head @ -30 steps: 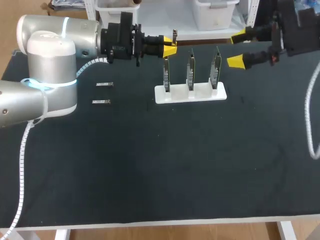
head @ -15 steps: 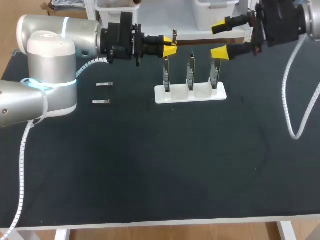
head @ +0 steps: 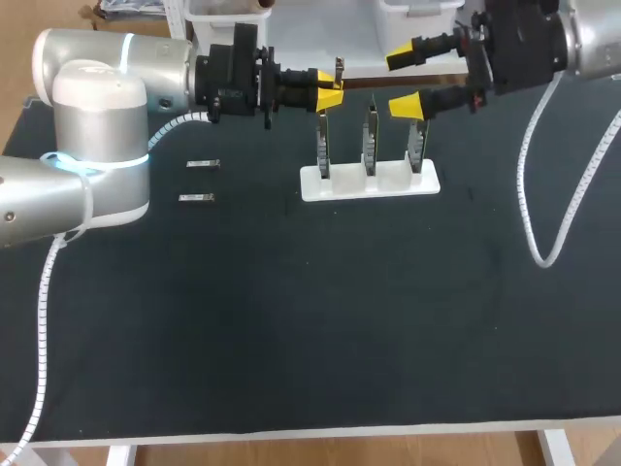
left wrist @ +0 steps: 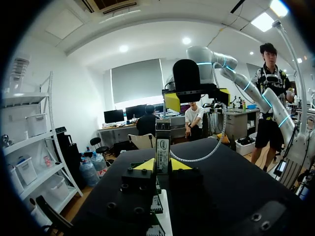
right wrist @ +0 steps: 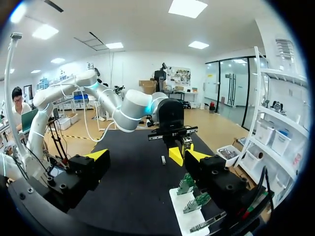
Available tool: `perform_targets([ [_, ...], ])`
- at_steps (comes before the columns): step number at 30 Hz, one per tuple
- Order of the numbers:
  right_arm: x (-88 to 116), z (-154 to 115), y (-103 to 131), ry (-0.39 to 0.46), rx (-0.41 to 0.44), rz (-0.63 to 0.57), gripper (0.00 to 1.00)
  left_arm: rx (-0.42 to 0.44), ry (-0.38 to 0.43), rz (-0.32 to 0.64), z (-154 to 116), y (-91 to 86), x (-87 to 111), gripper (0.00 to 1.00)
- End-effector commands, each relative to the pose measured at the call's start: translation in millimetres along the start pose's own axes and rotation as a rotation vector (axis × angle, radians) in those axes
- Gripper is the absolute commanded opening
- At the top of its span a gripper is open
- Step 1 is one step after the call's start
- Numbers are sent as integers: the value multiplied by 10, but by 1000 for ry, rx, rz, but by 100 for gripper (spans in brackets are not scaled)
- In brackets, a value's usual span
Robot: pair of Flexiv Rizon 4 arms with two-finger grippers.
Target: Pick up the optical module with the left hand, and insert it into the network port with the right hand.
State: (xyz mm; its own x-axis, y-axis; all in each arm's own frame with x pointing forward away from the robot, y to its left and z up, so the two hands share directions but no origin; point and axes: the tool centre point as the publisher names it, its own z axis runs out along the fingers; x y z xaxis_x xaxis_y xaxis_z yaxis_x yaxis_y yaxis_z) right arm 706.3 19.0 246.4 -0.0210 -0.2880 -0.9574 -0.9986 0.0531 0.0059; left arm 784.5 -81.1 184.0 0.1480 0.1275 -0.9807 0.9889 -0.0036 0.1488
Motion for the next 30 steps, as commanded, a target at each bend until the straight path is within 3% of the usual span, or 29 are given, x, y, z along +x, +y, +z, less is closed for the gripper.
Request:
perform_targets([
  [1, -18, 61, -61, -6, -17, -13, 100, -2, 0, 2, -1, -4, 2, 0],
  [24, -52, 108, -128, -10, -36, 8, 100, -2, 0, 2, -1, -4, 2, 0],
  [30, -239, 212, -224, -21, -94, -90, 100, -2, 0, 2, -1, -4, 2, 0],
])
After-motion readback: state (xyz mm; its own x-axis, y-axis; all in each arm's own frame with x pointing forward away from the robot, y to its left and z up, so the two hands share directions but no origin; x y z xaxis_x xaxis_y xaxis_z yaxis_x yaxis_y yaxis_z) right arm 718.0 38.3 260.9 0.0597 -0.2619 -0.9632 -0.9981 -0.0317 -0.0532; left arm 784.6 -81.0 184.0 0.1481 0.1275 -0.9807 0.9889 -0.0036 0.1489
